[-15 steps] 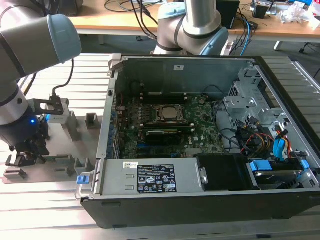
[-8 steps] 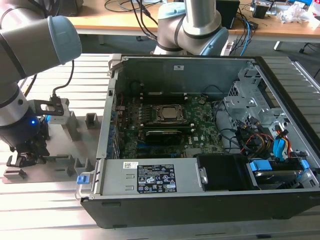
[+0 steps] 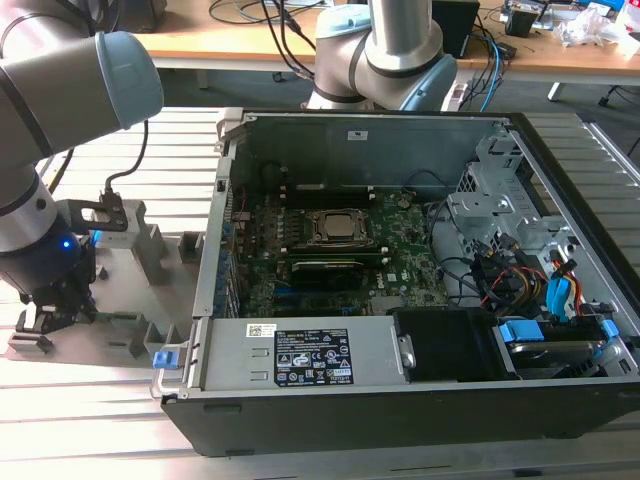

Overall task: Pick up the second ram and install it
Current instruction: 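Pick up the second ram and move it above second insertion slot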

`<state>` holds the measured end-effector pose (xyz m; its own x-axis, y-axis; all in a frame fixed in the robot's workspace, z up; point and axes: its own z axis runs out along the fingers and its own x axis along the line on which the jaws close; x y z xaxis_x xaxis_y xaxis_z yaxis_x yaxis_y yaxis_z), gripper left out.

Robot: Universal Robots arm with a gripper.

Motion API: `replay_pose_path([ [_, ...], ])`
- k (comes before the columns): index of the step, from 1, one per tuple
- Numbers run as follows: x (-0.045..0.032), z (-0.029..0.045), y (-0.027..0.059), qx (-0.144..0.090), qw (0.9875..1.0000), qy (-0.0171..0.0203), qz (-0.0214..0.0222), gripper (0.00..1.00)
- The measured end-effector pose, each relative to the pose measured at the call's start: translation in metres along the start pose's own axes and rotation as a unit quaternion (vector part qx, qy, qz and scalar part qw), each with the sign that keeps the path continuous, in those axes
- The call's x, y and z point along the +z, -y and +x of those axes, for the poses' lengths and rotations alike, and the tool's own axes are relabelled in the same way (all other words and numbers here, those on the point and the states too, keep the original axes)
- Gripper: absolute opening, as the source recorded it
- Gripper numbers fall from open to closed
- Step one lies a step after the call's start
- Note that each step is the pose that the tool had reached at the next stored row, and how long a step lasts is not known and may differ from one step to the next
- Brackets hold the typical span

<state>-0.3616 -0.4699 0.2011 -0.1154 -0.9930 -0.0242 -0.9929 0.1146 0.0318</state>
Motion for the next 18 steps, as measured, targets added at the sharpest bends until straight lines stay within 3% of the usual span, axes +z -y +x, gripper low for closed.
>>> replay_pose_path([
  [11, -0.0004, 0.0, 0.0, 0.0, 1.0, 0.0002, 0.0001, 0.14],
  [18, -0.0081, -0.0002, -0.0003, 0.0, 1.0, 0.0001, 0.0, 0.14],
])
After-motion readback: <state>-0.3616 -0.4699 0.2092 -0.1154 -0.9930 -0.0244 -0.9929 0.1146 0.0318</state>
